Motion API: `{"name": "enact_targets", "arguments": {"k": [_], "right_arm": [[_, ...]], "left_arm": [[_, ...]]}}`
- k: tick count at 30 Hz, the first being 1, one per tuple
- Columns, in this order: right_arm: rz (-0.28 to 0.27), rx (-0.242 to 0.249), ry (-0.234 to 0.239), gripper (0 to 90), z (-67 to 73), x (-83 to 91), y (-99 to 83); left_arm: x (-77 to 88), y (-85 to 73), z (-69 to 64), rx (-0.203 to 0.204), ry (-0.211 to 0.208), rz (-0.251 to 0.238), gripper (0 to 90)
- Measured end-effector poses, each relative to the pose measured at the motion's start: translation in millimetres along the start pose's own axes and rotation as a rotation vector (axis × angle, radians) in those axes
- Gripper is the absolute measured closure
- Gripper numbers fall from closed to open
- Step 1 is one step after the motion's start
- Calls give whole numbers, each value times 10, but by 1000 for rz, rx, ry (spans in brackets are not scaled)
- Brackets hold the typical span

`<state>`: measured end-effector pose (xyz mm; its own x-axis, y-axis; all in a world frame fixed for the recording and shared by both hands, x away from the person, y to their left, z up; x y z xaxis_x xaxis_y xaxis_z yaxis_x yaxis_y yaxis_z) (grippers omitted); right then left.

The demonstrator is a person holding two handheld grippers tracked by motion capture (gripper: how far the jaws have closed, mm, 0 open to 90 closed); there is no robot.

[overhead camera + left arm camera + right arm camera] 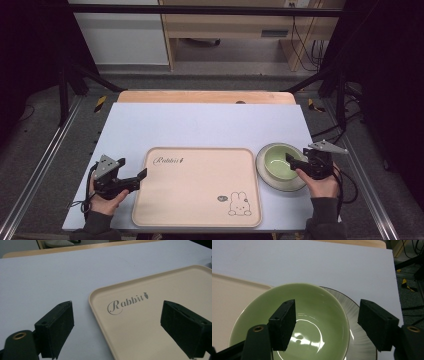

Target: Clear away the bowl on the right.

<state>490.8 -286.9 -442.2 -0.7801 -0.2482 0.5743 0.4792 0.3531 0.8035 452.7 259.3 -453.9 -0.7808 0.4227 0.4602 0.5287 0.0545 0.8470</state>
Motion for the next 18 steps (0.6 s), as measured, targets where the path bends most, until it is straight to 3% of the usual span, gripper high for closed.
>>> {"name": "enact_targets", "arguments": {"k": [11, 18], "right_arm": [[56, 15, -3, 380, -33, -58, -38], [108, 13, 21, 456, -43, -87, -89]], "left_arm": [[0, -2, -3, -7, 1, 4, 112], [-1, -1, -6, -8, 1, 3, 112]]}}
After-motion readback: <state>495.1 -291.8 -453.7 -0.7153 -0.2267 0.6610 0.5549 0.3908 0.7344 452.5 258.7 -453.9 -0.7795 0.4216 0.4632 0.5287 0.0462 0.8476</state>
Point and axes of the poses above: each handheld gripper's, and its own axes: x roughly backward along the jaws, y roughly out of its top, z roughly to its left, the point moved 4 cm from there along -x, roughly forward along the jaws, and after that the axes turned 14 degrees about x, right-handed, at the moved point
